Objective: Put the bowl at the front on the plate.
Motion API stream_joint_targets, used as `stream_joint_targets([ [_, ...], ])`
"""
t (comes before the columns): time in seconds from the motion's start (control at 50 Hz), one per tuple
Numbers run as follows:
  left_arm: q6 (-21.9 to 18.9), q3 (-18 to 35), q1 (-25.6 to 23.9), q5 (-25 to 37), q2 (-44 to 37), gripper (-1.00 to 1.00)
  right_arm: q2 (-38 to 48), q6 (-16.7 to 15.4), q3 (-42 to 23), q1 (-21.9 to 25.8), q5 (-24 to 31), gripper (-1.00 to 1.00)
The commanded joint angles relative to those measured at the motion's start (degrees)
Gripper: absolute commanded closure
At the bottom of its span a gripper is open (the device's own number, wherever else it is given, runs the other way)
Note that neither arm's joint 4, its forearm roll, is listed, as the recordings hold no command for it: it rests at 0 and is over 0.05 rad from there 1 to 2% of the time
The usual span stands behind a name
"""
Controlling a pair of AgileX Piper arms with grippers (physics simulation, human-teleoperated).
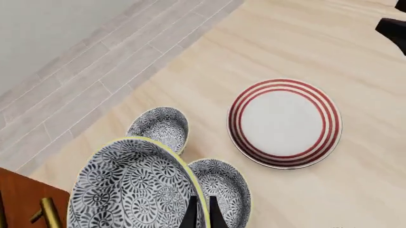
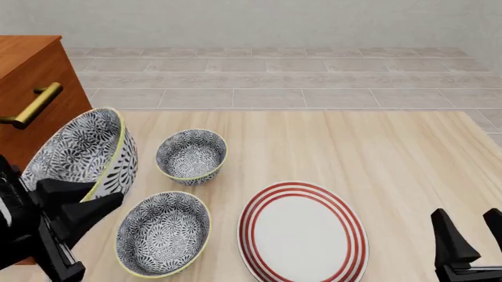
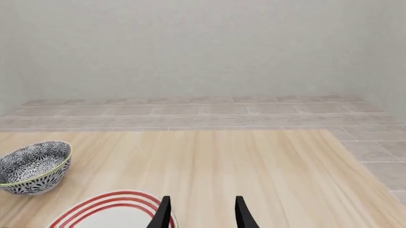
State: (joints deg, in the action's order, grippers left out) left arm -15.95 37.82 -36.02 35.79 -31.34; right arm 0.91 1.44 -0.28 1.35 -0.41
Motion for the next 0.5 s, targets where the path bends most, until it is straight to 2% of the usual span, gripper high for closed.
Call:
stream_joint_targets([
  [0.02,-4.39,3.52,-7.77,-4.94,-10.29,1.0,-0.11,-0.28,0.05,0.18,-0.01,-1.0],
  [0.1,-5.37,4.43,-8.31,-7.35,-14.71,1.0,-0.18,-0.31,-0.04,0.16,0.05,-1.0],
  [0.18,-7.8,3.83,-11.0,-10.29,-19.31,1.0,-0.32,-0.16,-0.16,0.01,0.18,-1.0],
  [0.3,-8.96,5.25,-13.83,-11.58,-23.44,1.0,-0.56,0.01,-0.06,-0.04,0.19,-1.0],
  [0.5,-11.77,8.52,-15.4,-14.28,-32.28,1.0,-0.81,0.32,-0.2,-0.29,0.06,-1.0],
])
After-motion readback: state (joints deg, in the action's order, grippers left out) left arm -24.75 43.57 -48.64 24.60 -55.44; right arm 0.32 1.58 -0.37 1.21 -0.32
